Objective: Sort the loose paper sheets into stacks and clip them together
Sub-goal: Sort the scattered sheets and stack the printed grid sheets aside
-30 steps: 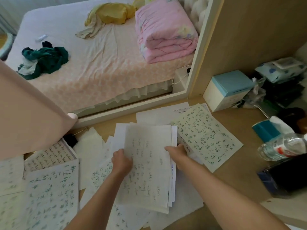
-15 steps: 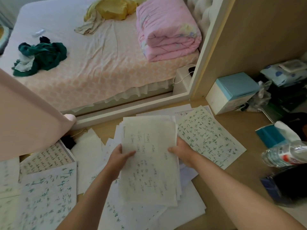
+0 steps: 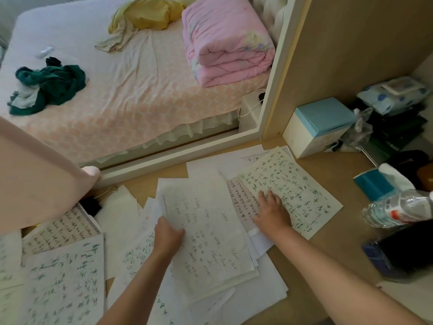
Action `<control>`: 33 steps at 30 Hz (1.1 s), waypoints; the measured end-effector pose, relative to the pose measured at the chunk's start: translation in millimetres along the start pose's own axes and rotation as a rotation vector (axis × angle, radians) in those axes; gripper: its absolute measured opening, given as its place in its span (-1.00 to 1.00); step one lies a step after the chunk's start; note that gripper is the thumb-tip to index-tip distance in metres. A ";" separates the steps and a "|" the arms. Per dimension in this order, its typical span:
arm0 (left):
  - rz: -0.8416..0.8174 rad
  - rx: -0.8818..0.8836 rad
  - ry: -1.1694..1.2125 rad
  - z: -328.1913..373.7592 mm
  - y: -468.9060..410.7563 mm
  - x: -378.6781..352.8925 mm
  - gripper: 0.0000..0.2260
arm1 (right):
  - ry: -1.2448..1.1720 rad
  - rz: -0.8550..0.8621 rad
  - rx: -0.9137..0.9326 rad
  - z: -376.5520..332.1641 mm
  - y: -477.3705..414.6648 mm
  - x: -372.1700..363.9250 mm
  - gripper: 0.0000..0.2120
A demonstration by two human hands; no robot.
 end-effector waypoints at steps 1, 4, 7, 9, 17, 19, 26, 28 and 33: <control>0.064 -0.019 -0.085 5.1 2.6 1.6 -0.40 | 0.018 0.023 0.007 -1.2 1.0 1.3 -0.30; 0.204 -0.197 -0.242 32.4 19.8 1.8 -0.28 | 0.043 0.105 0.011 1.5 4.9 7.2 -0.32; 0.005 -0.394 -0.169 54.2 30.1 -26.8 -0.55 | 0.048 0.176 -0.045 11.5 8.7 12.5 -0.50; -0.212 -0.396 -0.134 63.4 36.5 -52.7 -0.68 | 0.096 0.190 -0.047 14.0 9.9 14.3 -0.70; -0.561 -0.280 -0.004 99.4 50.5 -123.4 -0.66 | 0.051 0.160 0.019 19.5 17.1 31.7 -0.93; -0.585 -0.247 0.117 105.7 50.4 -130.6 -0.57 | -0.083 0.235 0.100 5.4 28.2 43.7 -0.81; -0.406 -0.235 0.433 108.3 38.3 -100.2 -0.82 | -0.695 -0.100 0.325 -44.9 45.0 35.1 -0.84; -0.352 -0.233 0.435 96.3 29.6 -81.7 -0.81 | -0.764 -0.181 0.328 -44.7 37.2 26.8 -0.87; -0.018 -0.207 0.139 51.4 11.5 -18.9 -0.80 | -0.596 -0.025 0.162 -37.9 17.0 26.1 -0.59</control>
Point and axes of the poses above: each hand's wrist, its own y-axis away from the middle knuckle, its own x-axis out of the back of the hand, z = x × y, the point moved 7 cm from there along -y, towards the middle knuckle, and after that the axes turned 11 degrees about -z, right-handed, at the moved point
